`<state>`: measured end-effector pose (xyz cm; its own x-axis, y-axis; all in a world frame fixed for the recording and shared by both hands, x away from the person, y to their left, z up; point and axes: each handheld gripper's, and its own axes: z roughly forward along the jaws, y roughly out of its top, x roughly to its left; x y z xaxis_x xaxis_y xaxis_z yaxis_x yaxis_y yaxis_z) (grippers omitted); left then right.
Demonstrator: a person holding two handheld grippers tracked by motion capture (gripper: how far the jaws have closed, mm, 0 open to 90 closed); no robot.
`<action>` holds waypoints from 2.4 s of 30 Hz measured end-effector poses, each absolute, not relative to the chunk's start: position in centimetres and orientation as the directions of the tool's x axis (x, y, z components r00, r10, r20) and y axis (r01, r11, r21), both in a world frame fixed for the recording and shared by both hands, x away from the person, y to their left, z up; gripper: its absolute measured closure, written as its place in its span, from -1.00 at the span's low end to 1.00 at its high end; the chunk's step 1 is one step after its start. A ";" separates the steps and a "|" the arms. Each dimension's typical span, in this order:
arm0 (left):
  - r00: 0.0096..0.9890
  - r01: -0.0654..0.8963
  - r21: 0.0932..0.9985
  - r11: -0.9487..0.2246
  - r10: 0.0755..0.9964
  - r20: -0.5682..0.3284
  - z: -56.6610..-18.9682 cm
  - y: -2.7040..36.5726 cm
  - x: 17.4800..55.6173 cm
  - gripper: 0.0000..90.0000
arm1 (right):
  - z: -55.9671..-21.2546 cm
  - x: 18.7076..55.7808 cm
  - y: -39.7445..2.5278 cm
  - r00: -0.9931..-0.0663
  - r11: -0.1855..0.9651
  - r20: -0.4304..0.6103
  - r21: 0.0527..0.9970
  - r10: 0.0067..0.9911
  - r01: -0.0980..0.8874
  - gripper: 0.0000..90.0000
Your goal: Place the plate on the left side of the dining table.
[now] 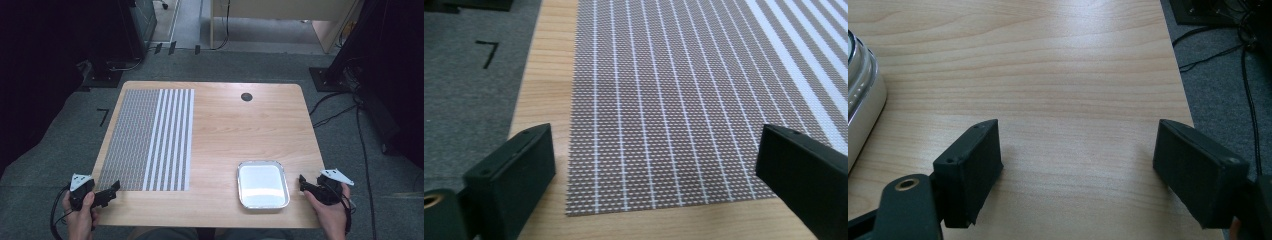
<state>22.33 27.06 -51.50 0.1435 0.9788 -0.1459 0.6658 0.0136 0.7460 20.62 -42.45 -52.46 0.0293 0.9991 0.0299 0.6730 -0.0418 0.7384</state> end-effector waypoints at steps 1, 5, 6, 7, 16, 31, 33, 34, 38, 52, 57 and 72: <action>0.137 0.667 0.745 0.018 0.980 -0.147 -51.5 27.1 22.3 -0.95 | -52.5 20.6 -42.5 0.029 -0.042 0.030 0.738 0.999 0.673 -0.57; 0.123 0.665 0.746 0.035 0.980 -0.155 -51.5 27.2 22.4 -0.95 | -52.4 20.6 -42.6 0.036 -0.055 0.042 0.740 0.998 0.670 -0.56; 0.125 0.664 0.747 0.033 0.980 -0.154 -51.5 27.2 22.4 -0.95 | -52.4 20.6 -42.6 0.040 -0.059 0.044 0.741 0.998 0.669 -0.56; 0.125 0.664 0.747 0.033 0.980 -0.154 -51.5 27.2 22.4 -0.94 | -52.4 20.6 -42.6 0.040 -0.059 0.044 0.741 0.998 0.669 -0.56; 0.110 0.651 0.759 0.021 0.986 -0.122 -51.3 26.8 22.2 -0.88 | -52.0 20.1 -42.6 0.062 -0.075 0.045 0.741 0.997 0.667 -0.55; 0.194 0.628 0.778 -0.007 0.970 -0.147 -49.2 20.5 23.0 -0.88 | -50.2 18.6 -41.4 0.038 -0.094 0.088 0.801 0.995 0.592 -0.32; 0.203 0.626 0.779 -0.019 0.969 -0.140 -49.1 20.0 23.1 -0.88 | -50.1 18.5 -41.3 0.036 -0.095 0.092 0.801 0.995 0.590 -0.31; 0.216 0.624 0.781 -0.021 0.965 -0.146 -48.9 19.4 23.1 -0.88 | -50.1 18.5 -41.2 0.035 -0.097 0.094 0.802 0.995 0.590 -0.31; 0.240 0.617 0.786 -0.045 0.962 -0.133 -48.4 17.4 23.3 -0.88 | -49.7 18.2 -41.0 0.033 -0.104 0.104 0.808 0.994 0.581 -0.28; 0.368 0.607 0.788 -0.103 0.915 -0.164 -47.6 8.9 24.8 -0.87 | -49.2 17.8 -40.1 0.030 -0.111 0.114 0.813 0.993 0.572 -0.25; 0.412 0.603 0.784 -0.147 0.899 -0.149 -47.4 6.0 25.2 -0.87 | -49.0 17.6 -39.8 0.028 -0.105 0.109 0.817 0.994 0.566 -0.26; 0.467 0.592 0.786 -0.177 0.871 -0.156 -47.0 0.1 26.0 -0.70 | -48.6 17.3 -39.2 -0.010 -0.123 0.153 0.830 0.988 0.544 -0.04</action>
<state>25.95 0.11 -46.99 0.4668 0.8705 -0.1561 0.5923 -0.1767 0.7861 17.34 -39.24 -48.60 -0.0097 0.9882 0.1527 0.5439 -0.1229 0.8301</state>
